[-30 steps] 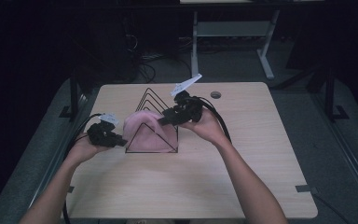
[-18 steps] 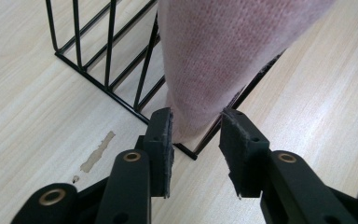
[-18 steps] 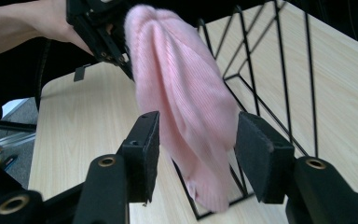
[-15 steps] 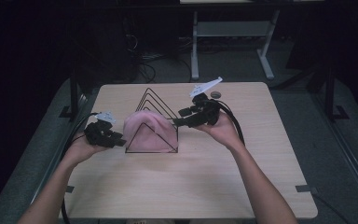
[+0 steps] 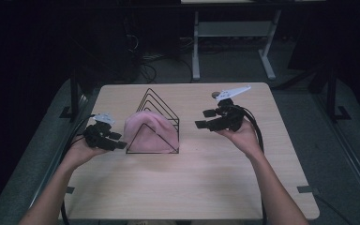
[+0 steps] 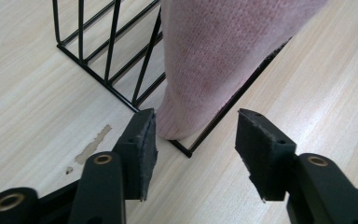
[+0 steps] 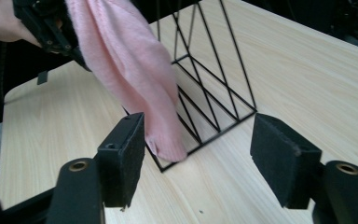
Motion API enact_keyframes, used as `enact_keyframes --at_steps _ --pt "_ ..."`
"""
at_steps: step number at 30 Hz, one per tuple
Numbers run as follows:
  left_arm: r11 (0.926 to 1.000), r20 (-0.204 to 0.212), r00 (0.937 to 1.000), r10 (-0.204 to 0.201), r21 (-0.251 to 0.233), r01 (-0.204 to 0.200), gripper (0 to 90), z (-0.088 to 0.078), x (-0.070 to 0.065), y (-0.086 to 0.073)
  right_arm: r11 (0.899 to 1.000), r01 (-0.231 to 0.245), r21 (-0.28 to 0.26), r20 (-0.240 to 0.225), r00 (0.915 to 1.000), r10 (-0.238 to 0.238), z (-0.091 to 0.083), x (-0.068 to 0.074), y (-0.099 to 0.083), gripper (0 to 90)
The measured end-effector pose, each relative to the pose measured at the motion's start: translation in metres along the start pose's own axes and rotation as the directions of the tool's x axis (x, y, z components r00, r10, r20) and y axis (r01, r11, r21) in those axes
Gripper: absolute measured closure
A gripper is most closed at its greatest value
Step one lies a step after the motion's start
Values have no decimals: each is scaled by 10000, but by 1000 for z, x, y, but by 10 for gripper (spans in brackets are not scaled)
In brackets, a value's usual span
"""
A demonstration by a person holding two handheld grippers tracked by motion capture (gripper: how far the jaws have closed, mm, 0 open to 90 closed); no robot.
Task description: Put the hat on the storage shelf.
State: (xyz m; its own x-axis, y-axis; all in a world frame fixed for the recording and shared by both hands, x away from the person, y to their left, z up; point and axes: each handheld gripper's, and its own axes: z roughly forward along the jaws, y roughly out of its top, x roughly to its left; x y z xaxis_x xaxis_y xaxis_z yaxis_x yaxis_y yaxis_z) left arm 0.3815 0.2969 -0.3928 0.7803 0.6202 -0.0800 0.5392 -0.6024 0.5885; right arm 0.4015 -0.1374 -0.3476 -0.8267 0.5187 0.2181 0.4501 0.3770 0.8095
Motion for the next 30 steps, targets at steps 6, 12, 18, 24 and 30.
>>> enact_keyframes --at_steps 6,12,18,24,30 --pt "9999 -44 9999 -143 -4 143 411 2 -1 0 9994 -334 -100 275 9991 337 -14 -7 -12 326" --pt "9999 -17 9999 -156 -4 156 375 -1 -2 -1 9988 -489 -11 477 9977 489 -23 -12 -22 311" --pt "9989 21 9992 -391 -243 391 355 -3 -2 -7 9979 -641 -3 623 9960 640 -30 -15 -33 306" --pt "9978 -35 9981 -618 -248 617 338 -2 -2 -16 9966 -821 116 730 9940 811 -35 -18 -43 298" --pt "9970 -75 9974 -724 -290 721 338 -2 -2 -23 9947 -1014 169 858 9913 996 -41 -21 -56 297"
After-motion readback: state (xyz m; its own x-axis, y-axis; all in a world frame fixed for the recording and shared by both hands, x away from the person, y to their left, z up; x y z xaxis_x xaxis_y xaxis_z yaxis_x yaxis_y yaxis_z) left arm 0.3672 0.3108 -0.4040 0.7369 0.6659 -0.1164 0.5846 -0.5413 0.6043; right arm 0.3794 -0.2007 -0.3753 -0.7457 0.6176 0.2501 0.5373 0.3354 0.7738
